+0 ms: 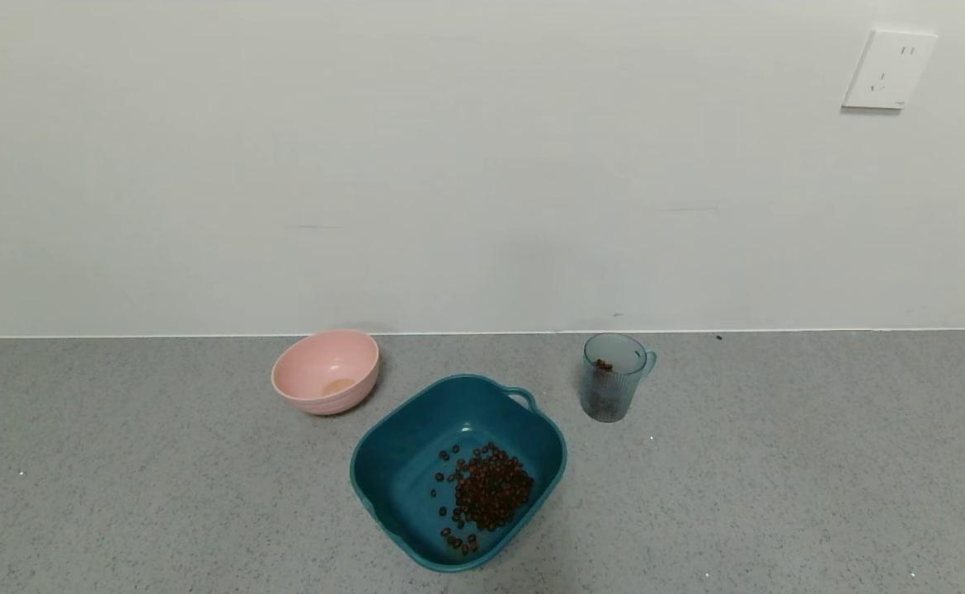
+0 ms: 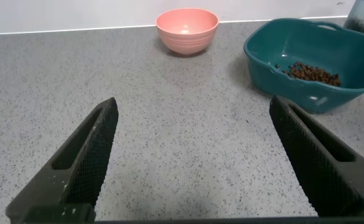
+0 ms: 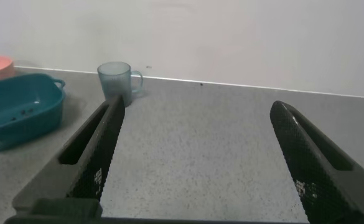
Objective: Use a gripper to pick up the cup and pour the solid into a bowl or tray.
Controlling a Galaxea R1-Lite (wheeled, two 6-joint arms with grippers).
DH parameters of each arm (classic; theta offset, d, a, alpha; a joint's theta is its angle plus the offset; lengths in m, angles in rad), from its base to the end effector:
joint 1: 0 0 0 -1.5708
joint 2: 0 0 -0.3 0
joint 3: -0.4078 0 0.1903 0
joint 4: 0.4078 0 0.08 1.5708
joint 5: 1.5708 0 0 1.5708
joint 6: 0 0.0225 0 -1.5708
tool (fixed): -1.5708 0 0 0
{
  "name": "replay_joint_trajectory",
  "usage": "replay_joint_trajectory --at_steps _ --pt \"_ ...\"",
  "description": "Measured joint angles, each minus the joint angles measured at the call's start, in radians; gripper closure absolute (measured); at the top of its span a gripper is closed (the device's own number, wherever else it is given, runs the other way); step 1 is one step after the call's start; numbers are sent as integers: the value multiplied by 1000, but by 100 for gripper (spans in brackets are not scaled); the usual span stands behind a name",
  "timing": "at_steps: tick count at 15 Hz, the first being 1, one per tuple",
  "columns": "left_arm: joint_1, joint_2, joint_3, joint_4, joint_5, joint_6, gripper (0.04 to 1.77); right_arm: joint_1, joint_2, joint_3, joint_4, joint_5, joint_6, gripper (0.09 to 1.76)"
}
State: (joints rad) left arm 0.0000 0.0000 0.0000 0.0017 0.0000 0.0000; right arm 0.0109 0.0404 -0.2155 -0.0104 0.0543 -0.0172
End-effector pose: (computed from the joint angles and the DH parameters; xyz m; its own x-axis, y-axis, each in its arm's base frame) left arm -0.0228 0.0000 0.0753 1.0000 0.0000 -0.0017 0.0000 1.0000 0.0000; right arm -0.0402 0.0008 0.1358 0.9807 0.0650 0.1842 -0.0610 0.9978 -0.0269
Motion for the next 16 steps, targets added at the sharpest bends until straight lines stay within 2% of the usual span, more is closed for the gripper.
replay_joint_trajectory --at_steps 4,6,8,16 --pt "0 0 0 0 0 0 6 -2 -35 153 -79 -36 -26 15" --pt "0 0 0 0 0 0 6 -2 -39 199 -56 -39 -25 15" --pt "0 0 0 0 0 0 6 -2 -40 212 9 -39 -10 15" --pt "0 0 0 0 0 0 6 -2 -41 216 9 -39 8 15"
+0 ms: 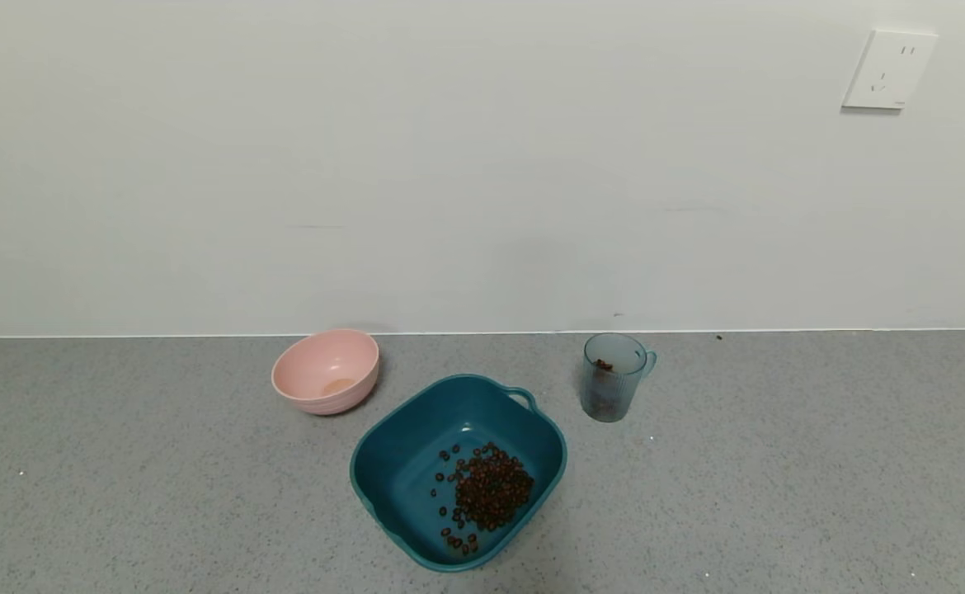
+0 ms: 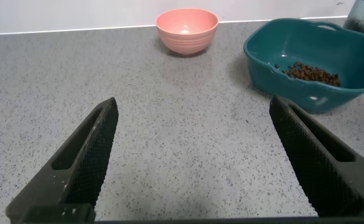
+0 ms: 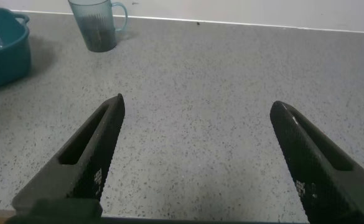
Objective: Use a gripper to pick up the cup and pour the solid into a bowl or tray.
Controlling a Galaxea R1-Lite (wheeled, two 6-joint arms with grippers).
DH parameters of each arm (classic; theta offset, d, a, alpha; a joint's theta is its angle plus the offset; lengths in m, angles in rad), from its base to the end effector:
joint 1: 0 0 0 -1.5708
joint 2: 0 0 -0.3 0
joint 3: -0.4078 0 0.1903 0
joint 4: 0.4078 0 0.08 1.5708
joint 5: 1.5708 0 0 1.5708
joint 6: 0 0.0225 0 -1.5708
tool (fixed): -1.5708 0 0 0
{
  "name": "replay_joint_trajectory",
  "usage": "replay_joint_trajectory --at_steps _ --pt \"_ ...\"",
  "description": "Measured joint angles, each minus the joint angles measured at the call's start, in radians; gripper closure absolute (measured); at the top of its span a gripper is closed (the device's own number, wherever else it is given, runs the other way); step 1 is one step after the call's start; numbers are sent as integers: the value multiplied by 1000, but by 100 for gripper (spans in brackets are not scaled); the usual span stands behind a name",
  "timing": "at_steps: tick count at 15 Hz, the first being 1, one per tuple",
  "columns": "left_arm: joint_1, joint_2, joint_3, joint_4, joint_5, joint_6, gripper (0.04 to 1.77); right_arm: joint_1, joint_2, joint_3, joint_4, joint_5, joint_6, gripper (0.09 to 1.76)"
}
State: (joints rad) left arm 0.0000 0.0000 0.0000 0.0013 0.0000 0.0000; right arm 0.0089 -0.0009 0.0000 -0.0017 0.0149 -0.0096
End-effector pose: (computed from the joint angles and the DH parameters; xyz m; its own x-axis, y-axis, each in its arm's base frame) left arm -0.0228 0.0000 0.0753 1.0000 0.0000 -0.0013 0.0000 1.0000 0.0000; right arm -0.0229 0.0001 0.0756 0.9997 0.0238 0.0026 -0.0238 0.9997 -0.0096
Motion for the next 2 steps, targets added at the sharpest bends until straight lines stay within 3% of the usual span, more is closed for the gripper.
replay_joint_trajectory --at_steps 2 --pt "0 0 0 0 0 0 6 0 0 0 0 0 0 15"
